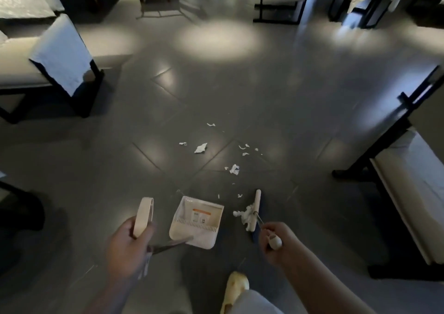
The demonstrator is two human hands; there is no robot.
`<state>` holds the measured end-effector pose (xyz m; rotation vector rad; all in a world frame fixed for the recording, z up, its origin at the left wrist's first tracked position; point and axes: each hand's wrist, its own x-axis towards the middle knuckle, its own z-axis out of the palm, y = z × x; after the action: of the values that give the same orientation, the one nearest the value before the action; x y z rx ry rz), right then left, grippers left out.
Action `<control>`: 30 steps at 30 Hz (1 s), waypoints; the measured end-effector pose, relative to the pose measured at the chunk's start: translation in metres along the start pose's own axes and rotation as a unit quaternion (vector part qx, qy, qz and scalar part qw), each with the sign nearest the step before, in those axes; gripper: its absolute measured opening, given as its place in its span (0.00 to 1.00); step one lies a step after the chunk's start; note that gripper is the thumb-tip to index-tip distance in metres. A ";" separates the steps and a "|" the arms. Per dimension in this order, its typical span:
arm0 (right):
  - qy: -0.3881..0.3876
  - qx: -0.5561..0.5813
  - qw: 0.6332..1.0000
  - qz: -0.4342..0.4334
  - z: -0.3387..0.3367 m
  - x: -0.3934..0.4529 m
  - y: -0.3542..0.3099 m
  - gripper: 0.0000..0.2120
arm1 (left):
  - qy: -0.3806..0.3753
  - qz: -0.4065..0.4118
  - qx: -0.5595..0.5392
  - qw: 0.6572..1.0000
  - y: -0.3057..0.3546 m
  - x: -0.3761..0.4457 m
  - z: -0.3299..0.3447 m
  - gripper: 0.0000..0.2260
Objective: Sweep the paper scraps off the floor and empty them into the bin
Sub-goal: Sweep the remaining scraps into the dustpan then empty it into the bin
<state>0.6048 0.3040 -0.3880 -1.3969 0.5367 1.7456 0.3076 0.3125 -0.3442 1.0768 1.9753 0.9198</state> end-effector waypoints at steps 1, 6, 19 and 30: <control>0.004 -0.008 1.000 -0.002 0.013 0.005 -0.005 0.12 | 0.003 -0.004 0.004 1.000 0.003 0.010 0.002 0.04; 0.022 -0.029 0.999 -0.003 0.074 0.023 -0.015 0.09 | 0.004 -0.003 -0.017 1.000 0.017 0.066 0.006 0.02; 0.027 0.029 0.999 -0.024 0.279 0.078 0.008 0.10 | -0.099 0.023 0.004 0.995 0.022 0.285 -0.061 0.05; 0.111 -0.195 0.973 -0.049 0.323 0.085 0.009 0.07 | -0.134 0.050 0.013 0.990 0.018 0.396 -0.093 0.07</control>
<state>0.4012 0.5693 -0.3746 -1.8754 0.2384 1.6836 0.0743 0.6449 -0.3761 1.2532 1.7298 0.7592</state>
